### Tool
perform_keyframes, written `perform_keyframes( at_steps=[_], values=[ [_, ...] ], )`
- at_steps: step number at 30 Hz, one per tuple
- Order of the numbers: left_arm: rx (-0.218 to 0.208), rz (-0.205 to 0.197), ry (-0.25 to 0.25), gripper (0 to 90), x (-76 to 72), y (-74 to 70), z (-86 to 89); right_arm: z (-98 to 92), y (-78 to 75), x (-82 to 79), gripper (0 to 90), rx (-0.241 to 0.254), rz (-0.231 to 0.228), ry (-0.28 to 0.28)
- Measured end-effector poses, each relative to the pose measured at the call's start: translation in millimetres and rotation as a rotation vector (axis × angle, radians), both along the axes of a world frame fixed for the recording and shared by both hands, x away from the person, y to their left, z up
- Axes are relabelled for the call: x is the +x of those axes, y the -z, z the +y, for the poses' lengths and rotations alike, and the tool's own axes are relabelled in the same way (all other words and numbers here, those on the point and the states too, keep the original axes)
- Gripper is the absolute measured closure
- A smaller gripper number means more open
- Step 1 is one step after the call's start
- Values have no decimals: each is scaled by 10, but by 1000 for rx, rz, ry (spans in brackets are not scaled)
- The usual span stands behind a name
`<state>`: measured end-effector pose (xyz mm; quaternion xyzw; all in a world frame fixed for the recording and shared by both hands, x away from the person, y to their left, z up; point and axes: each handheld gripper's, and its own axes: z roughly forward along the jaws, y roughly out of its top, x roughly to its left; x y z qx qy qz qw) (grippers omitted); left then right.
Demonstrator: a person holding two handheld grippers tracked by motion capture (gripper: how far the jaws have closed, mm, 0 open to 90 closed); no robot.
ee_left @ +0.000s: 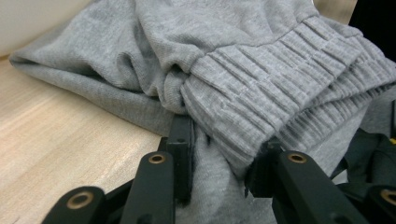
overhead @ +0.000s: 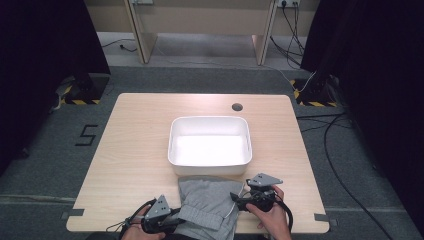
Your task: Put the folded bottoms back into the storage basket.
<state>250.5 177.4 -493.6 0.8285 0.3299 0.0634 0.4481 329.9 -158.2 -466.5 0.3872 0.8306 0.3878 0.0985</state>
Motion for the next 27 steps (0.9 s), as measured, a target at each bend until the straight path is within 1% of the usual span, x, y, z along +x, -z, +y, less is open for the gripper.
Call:
perform_keyframes(
  at_steps=[2,3,4,5,7,8,9,13,14,15,17,20,22,24,26,27],
  values=[
    [7,-4,-4,671,-4,0,-8,-27,107,34,232,48,68,20],
    [3,-5,-4,667,-6,4,-9,-48,150,48,248,80,98,22],
    [2,-5,-4,665,-7,6,-9,-62,185,56,266,121,116,21],
    [6,-10,-2,660,-9,5,-11,-62,212,58,285,155,111,22],
    [16,-27,3,653,-17,3,-25,-49,222,65,346,170,112,25],
    [27,-36,5,651,-24,-1,-33,-44,226,72,385,186,128,28],
    [30,-42,5,649,-27,1,-38,-38,232,82,414,194,130,29],
    [19,-27,-2,656,-26,-3,-33,12,235,90,545,193,131,32],
    [19,-28,-1,662,-30,-10,-38,18,228,80,585,193,114,33],
    [17,-31,2,668,-37,-17,-42,25,224,64,601,196,94,31],
    [16,-38,10,683,-54,-39,-40,25,204,39,621,196,74,29],
    [-1,-43,16,704,-65,-82,-36,17,157,12,637,210,42,23],
    [-20,-48,21,717,-78,-132,-31,27,93,-21,644,200,13,13],
    [-36,-62,33,725,-105,-198,-25,37,21,-49,651,203,-13,0],
    [-52,-76,43,728,-136,-276,-22,61,-84,-87,662,209,-44,-14],
    [-61,-83,49,732,-148,-316,-21,73,-135,-113,682,211,-49,-11]
  ],
)
